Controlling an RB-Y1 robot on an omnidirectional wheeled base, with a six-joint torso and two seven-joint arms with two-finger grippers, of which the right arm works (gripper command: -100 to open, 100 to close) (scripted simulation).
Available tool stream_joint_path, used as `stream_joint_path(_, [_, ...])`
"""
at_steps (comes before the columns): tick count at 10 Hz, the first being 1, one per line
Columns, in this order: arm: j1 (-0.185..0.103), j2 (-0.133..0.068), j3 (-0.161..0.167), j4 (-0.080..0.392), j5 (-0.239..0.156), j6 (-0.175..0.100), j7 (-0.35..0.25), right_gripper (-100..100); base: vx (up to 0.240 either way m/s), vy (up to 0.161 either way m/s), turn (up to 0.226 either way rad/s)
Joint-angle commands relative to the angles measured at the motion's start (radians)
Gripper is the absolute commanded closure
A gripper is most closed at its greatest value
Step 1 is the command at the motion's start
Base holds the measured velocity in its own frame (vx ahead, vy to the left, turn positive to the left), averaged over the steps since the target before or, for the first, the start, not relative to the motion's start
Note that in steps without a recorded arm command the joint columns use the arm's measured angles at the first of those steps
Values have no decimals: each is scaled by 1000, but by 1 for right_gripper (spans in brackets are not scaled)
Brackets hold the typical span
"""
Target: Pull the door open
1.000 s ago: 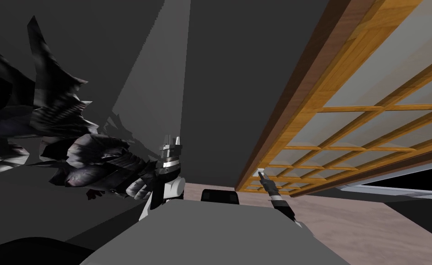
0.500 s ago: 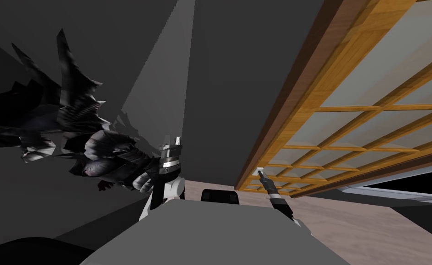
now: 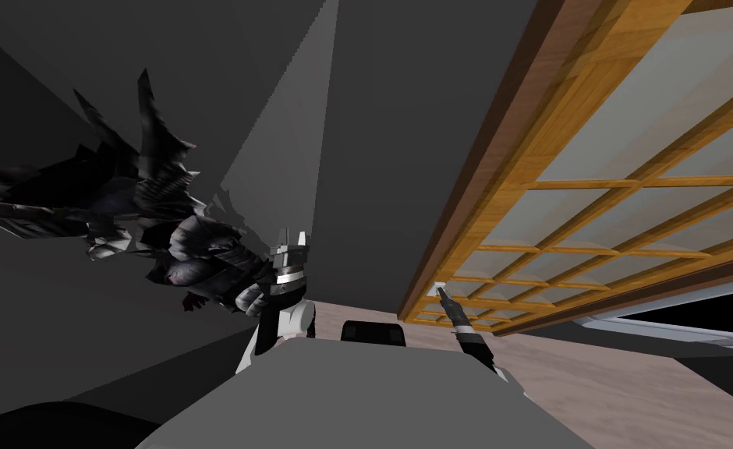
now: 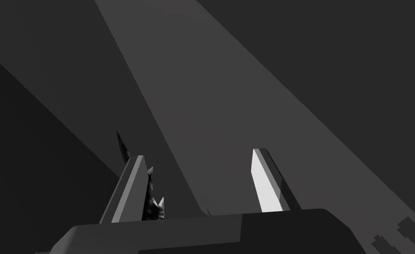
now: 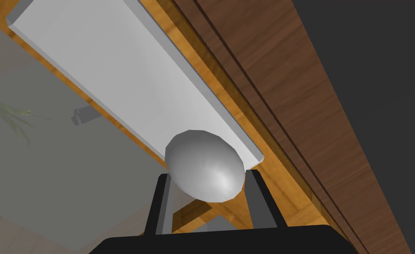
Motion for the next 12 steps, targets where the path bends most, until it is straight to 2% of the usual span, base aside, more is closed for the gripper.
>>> stream_joint_path(1, [-2,2,7,5,-9,0,-29,100,-40,-17,29])
stream_joint_path(3, [-12,2,29,8,-45,10,-95,100,-61,-27,62])
stream_joint_path(4, [-12,2,29,8,-45,10,-111,100,-53,-22,44])
stream_joint_path(5, [-16,2,39,10,-63,15,-146,100,-51,-23,53])
stream_joint_path(6, [-16,2,39,10,-63,15,-152,100,-44,-21,30])
stream_joint_path(8, [-26,2,63,13,-103,25,-217,100,-67,-32,71])
stream_joint_path(9, [-26,2,63,13,-103,25,-235,100,-55,-21,47])
stream_joint_path(12, [-37,3,87,16,-143,36,-314,100,-45,-19,44])
